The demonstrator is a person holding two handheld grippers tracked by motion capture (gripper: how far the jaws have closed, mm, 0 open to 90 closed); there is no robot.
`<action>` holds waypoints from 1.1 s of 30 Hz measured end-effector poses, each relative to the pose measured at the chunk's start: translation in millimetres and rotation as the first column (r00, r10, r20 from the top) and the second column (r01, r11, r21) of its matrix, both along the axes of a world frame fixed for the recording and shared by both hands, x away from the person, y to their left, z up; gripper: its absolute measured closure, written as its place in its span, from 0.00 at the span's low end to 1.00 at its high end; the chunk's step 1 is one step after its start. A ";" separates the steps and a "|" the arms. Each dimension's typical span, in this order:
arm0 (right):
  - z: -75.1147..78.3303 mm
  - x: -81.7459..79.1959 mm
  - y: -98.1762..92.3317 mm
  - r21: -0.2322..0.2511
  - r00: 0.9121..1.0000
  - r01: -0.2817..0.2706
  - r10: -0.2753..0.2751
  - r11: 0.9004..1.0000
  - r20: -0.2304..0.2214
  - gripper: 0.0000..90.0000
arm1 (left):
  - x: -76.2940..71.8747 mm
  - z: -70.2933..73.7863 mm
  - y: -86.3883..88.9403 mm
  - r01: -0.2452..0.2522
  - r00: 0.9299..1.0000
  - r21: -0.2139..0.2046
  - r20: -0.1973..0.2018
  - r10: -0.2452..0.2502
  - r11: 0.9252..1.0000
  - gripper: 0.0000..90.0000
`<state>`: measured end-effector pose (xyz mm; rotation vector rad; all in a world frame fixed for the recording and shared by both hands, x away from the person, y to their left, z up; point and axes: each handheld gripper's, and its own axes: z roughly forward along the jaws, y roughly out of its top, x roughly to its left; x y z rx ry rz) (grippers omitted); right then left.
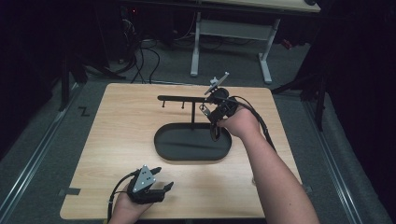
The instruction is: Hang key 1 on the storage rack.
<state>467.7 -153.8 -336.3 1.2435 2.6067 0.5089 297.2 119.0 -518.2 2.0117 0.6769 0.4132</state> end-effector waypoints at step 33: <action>-23.4 15.0 7.1 -0.002 0.997 0.064 -0.064 0.998 0.047 0.87 | 0.2 -1.0 -2.2 0.013 1.000 0.005 0.002 -0.013 1.000 0.34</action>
